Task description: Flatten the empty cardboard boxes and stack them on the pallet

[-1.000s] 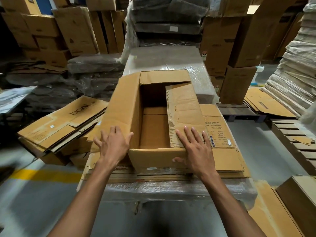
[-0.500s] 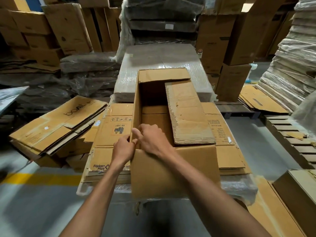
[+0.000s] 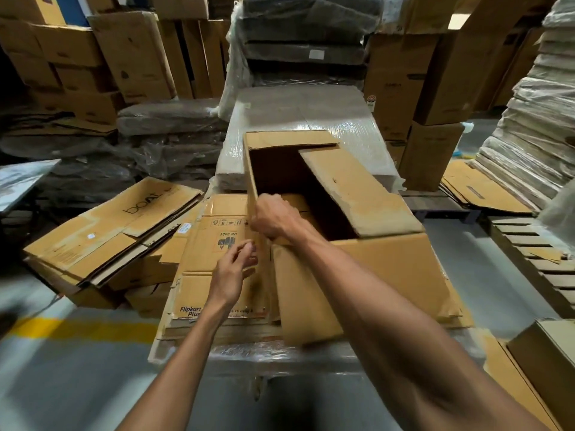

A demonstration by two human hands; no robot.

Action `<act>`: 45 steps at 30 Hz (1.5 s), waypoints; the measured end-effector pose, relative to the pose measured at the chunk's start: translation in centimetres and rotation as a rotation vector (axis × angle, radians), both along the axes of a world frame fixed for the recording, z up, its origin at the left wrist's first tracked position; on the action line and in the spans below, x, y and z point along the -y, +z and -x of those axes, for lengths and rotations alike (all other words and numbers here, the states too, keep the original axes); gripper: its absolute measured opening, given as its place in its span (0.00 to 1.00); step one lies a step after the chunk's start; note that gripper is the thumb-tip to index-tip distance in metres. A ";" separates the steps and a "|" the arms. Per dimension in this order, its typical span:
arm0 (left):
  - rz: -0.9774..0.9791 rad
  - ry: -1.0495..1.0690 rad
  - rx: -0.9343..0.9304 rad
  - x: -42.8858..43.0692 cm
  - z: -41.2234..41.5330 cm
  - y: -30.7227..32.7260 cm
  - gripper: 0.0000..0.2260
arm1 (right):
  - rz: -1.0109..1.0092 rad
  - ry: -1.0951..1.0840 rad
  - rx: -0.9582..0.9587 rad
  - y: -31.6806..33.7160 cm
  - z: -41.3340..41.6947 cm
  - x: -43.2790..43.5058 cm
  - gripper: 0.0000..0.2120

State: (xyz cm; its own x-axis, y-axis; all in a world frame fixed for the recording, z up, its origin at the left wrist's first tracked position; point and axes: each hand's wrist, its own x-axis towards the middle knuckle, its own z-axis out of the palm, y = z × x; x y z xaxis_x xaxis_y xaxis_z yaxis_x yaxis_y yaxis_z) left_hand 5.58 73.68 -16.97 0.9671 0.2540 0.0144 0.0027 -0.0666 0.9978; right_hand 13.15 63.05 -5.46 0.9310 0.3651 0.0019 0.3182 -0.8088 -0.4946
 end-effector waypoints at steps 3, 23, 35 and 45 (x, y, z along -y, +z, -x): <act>-0.231 0.053 0.070 0.7 -2.4 1.2 0.15 | 0.107 0.043 0.114 4.0 0.1 1.4 0.03; -1.370 -0.152 0.455 9.1 -8.5 5.0 0.21 | 0.352 -0.325 0.441 -2.8 1.6 29.5 0.07; -1.402 -0.123 0.300 15.6 -4.4 0.3 0.19 | 0.169 -0.126 0.536 -11.0 2.6 23.1 0.08; -1.561 -0.116 0.169 15.3 -2.5 2.9 0.27 | 0.104 -0.190 0.652 -13.9 2.2 22.1 0.12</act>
State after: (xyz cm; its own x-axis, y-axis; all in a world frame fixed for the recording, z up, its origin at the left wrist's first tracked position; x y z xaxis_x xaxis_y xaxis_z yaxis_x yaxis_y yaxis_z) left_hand 8.11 58.33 -14.06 0.9395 -0.1866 0.2873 -0.1754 -0.9824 -0.0646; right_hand 10.92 40.97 -19.37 0.7994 0.2246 0.5573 0.3726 -0.9129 -0.1665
